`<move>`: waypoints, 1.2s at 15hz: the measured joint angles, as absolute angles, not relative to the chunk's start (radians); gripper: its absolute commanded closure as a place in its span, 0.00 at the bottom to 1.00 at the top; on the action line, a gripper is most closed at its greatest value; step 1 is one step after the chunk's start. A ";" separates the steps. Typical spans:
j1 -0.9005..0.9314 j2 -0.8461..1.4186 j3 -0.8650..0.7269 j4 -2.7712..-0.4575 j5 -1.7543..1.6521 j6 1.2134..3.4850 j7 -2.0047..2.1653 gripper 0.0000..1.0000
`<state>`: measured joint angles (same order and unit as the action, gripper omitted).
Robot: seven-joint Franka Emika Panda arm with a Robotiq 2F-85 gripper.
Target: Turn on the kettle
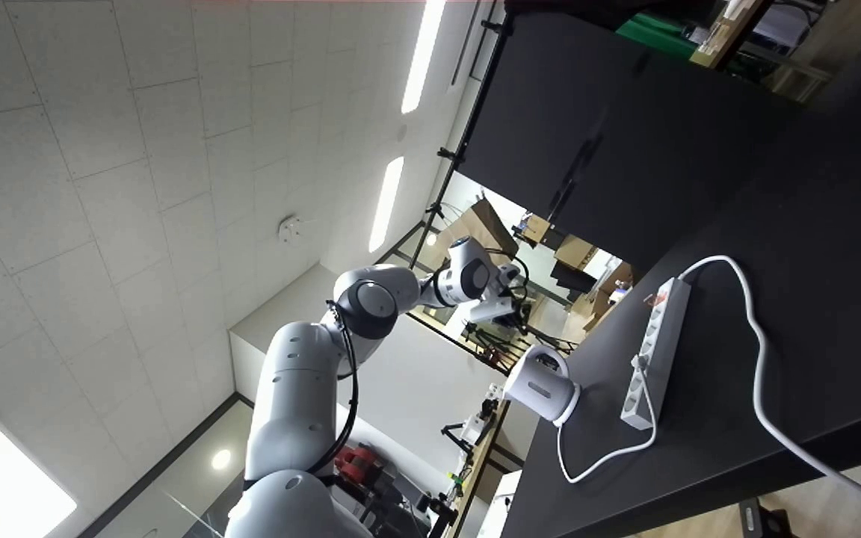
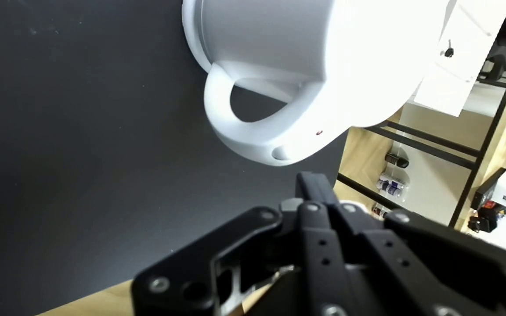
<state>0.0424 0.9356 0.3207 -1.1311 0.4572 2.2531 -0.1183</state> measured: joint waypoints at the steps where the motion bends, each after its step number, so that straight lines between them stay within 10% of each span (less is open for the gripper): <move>1: 0.042 0.938 0.321 -1.131 0.458 2.249 -0.121 1.00; 18: -0.002 0.981 0.371 -1.127 0.516 2.209 -0.318 0.99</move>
<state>-0.0015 0.9814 0.3714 -1.1272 0.5157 2.2092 -0.3180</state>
